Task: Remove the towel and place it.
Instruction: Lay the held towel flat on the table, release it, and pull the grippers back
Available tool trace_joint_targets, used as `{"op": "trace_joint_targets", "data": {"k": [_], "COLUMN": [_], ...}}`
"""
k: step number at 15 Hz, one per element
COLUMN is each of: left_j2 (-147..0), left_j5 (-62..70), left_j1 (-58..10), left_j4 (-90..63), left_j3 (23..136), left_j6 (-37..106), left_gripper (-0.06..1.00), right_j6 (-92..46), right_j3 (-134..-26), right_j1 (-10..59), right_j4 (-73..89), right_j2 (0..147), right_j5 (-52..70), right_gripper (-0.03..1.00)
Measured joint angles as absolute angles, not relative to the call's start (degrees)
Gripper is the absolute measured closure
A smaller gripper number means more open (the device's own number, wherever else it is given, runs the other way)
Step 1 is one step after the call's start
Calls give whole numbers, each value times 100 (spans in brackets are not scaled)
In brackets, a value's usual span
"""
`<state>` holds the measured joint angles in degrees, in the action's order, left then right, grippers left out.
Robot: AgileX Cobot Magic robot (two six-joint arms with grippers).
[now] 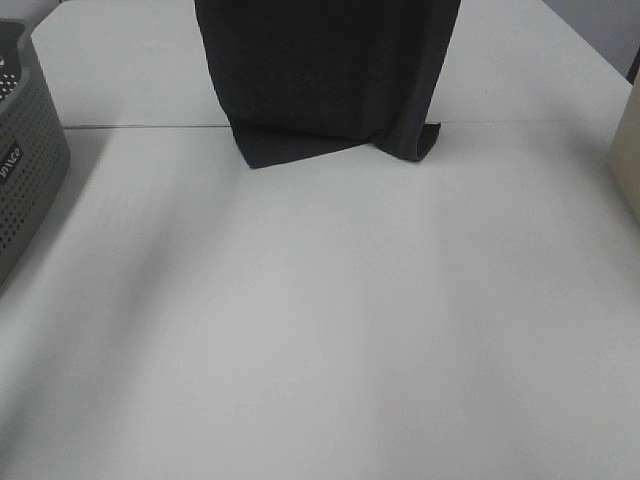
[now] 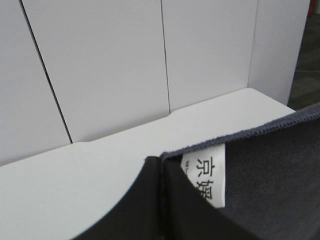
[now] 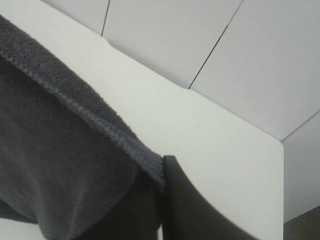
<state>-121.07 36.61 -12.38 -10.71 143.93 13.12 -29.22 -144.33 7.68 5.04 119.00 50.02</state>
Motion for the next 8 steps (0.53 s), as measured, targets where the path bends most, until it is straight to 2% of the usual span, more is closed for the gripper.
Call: {"op": "trace_joint_targets", "data": {"k": [8], "left_j2": [-11121], "left_j5": [5437], "left_j1": [-1180], "left_j4": [-2452], "left_j3": [14398], "left_j6": [1885], "left_gripper": [94], "right_j6": [-3054], "right_j3": [-14450], "right_j1": [659], "right_j4": [544], "right_j2": [10726], "right_j5": [6738], "right_gripper": [96]}}
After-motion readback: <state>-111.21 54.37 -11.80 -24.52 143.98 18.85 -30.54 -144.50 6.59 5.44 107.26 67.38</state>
